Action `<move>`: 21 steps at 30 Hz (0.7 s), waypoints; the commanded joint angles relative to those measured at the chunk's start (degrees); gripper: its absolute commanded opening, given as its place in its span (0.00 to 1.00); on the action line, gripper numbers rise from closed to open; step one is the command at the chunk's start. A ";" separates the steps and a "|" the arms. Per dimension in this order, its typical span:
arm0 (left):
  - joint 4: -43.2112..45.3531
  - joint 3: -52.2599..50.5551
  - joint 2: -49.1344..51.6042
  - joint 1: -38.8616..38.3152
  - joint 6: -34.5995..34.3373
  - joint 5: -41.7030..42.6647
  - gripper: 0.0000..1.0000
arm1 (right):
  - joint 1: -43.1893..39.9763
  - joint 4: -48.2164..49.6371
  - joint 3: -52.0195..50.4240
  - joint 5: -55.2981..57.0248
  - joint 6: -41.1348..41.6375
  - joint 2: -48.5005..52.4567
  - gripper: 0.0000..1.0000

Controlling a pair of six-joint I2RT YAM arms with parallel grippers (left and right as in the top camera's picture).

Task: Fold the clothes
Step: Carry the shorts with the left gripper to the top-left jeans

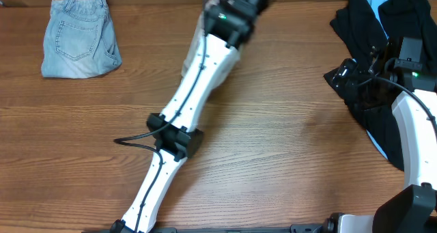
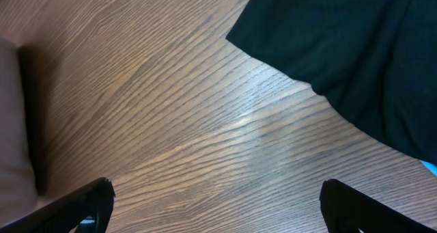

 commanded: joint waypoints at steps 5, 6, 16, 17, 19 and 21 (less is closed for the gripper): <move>0.02 3.65 -8.55 10.27 5.64 -2.78 0.04 | -0.15 1.29 -0.13 -1.36 0.04 0.11 1.00; 0.09 3.65 -9.44 11.32 5.75 -2.80 0.04 | -0.15 1.42 -0.13 -1.36 0.02 0.11 1.00; 6.16 3.52 -16.63 28.81 19.61 -1.79 0.04 | -0.15 2.75 -0.13 -1.36 0.04 0.11 1.00; 6.21 3.19 -16.63 30.49 20.15 -0.15 0.04 | -0.13 2.89 -0.13 -1.36 0.04 0.11 1.00; 6.67 1.99 -16.50 35.45 23.17 8.09 0.04 | -0.15 2.99 -0.13 -1.36 0.04 0.11 1.00; 10.38 -0.61 -16.09 40.46 28.83 14.64 0.04 | -0.15 2.80 -0.13 -1.36 0.02 0.11 1.00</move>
